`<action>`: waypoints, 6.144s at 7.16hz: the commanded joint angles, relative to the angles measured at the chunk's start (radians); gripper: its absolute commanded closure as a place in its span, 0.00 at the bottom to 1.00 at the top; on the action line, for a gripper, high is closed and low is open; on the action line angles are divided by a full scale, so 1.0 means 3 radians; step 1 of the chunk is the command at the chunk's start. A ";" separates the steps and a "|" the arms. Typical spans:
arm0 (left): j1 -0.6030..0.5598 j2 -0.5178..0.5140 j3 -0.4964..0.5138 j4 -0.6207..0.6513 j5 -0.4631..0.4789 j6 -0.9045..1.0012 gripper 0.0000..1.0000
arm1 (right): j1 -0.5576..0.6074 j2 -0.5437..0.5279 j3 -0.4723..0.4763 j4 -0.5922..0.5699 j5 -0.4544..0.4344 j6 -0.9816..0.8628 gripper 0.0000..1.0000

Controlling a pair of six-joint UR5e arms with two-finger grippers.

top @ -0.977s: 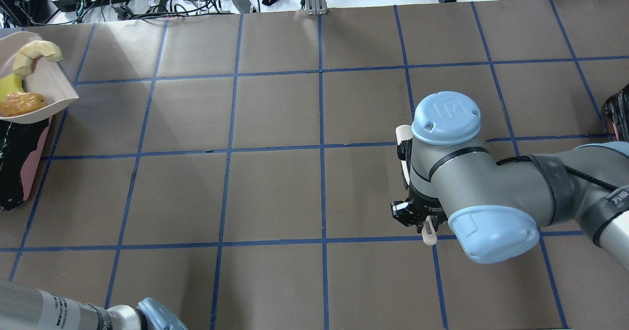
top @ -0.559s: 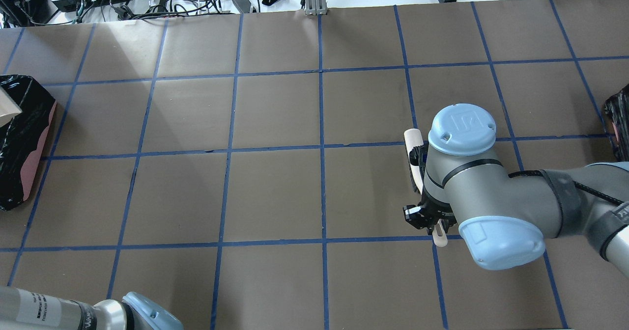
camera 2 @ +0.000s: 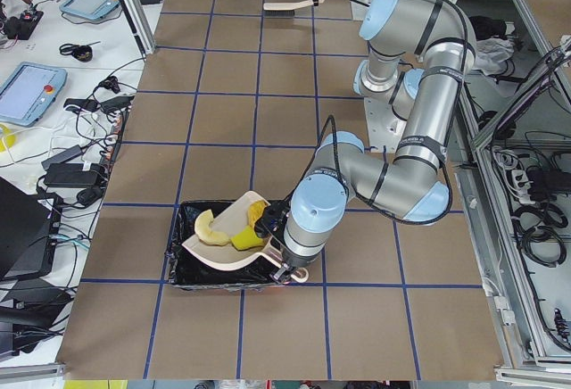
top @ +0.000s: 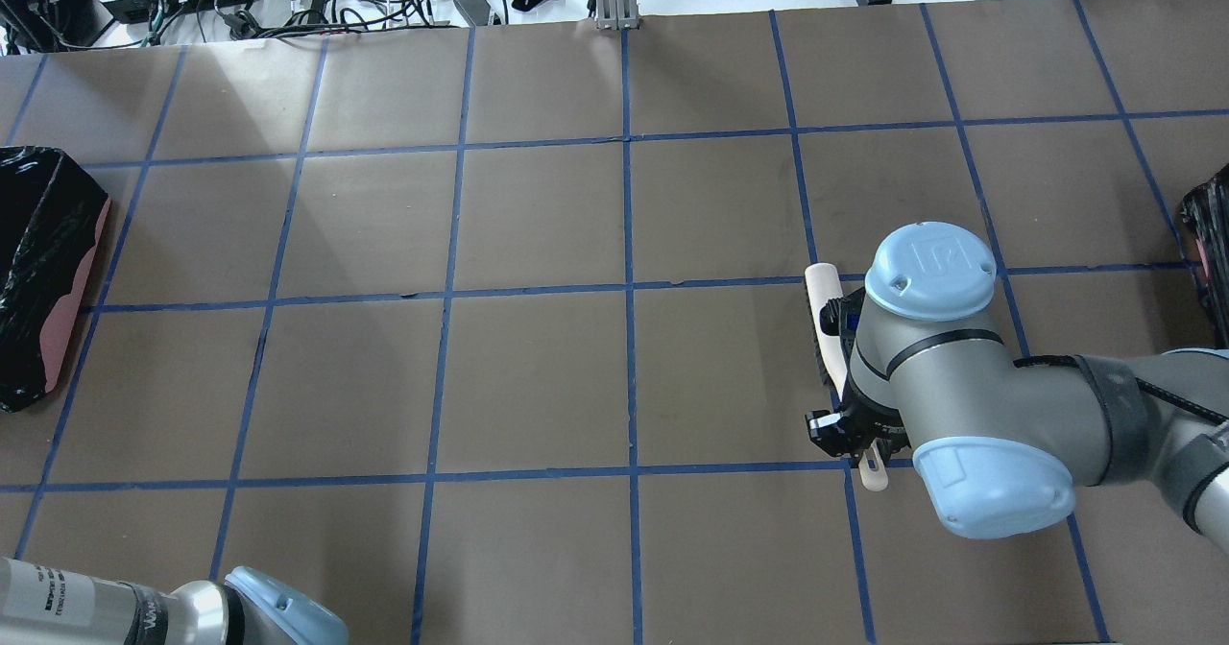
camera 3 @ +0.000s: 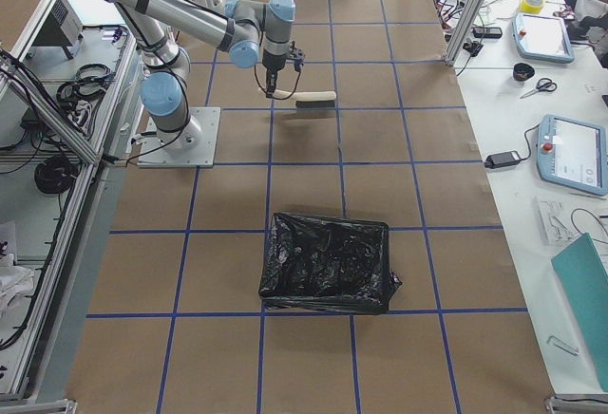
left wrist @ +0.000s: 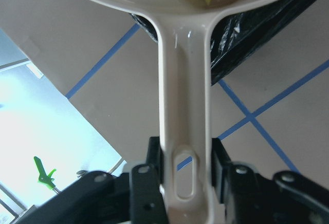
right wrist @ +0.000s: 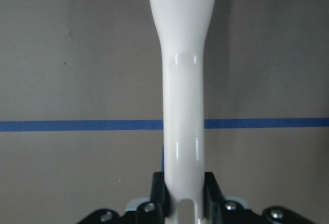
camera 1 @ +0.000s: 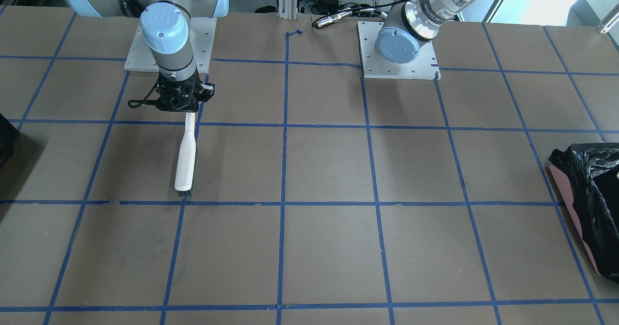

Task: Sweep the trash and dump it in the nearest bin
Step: 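Tilt the dustpan over the black bin with the left gripper to dump trash, then bring the empty dustpan back over the table while the right gripper lowers the brush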

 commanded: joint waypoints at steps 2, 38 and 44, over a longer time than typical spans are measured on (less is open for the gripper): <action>0.0003 -0.0121 -0.0006 0.0397 0.0122 0.0001 1.00 | 0.0002 -0.0013 -0.0002 -0.0018 0.0043 -0.0001 1.00; -0.3262 0.0887 -0.0804 -0.0501 0.0266 -0.3952 1.00 | 0.1210 0.0438 -0.1707 0.0792 0.0258 0.1039 0.01; -0.4582 0.0612 -0.1111 -0.0115 0.0031 -0.6337 1.00 | 0.0197 0.0233 -0.2390 0.1425 0.0289 -0.0179 0.00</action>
